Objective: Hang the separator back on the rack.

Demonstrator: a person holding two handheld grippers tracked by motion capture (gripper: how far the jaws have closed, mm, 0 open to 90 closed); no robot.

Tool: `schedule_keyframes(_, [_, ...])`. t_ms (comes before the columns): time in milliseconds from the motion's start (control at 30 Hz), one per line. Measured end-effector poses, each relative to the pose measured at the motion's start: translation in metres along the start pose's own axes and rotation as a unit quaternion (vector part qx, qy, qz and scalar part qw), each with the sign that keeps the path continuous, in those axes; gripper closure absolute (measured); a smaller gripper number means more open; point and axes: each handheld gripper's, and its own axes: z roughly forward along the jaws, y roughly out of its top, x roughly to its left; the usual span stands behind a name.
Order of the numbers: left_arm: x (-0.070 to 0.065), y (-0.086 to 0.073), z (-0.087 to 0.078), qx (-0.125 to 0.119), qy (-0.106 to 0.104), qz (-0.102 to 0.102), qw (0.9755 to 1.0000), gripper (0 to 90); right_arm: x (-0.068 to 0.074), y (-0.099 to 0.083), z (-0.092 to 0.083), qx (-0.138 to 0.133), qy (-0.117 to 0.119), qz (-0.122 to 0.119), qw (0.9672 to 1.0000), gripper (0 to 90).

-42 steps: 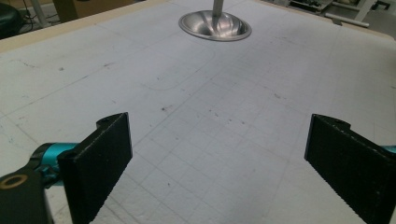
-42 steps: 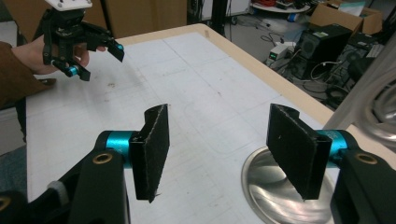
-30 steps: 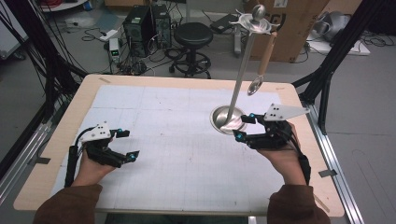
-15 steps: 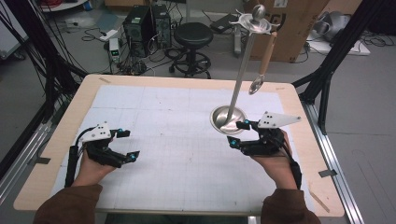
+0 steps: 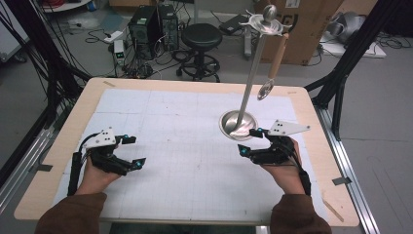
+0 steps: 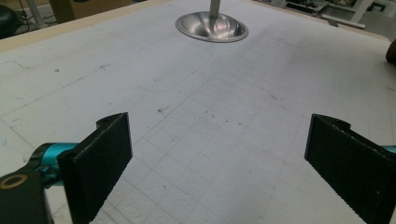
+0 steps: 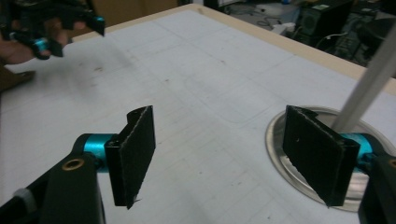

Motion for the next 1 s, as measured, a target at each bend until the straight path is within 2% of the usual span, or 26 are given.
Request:
schedule_keyframes(67, [0.0, 0.0, 0.001, -0.001, -0.001, 0.0, 1.0, 8.1, -0.004, -0.004, 0.0, -0.007, -0.006, 0.014, 0.9999, 24.7])
schedule_keyframes(200, [0.0, 0.0, 0.001, 0.0, -0.001, 0.0, 1.0, 8.1, -0.007, -0.009, 0.004, 0.001, -0.011, 0.022, 0.9997, 23.2])
schedule_keyframes(333, [0.0, 0.0, 0.002, 0.002, -0.003, 0.0, 1.0, 8.1, -0.006, -0.012, 0.012, 0.022, -0.012, 0.018, 0.9995, 22.2])
schedule_keyframes(667, [0.0, 0.0, 0.005, 0.002, -0.009, 0.005, 0.9999, 8.1, -0.001, -0.018, 0.023, 0.052, -0.009, 0.011, 0.9985, 20.5])
schedule_keyframes(1000, [-0.001, 0.001, 0.004, 0.001, -0.008, 0.004, 1.0, 8.1, 0.0, -0.018, 0.024, 0.051, -0.008, 0.009, 0.9986, 20.3])
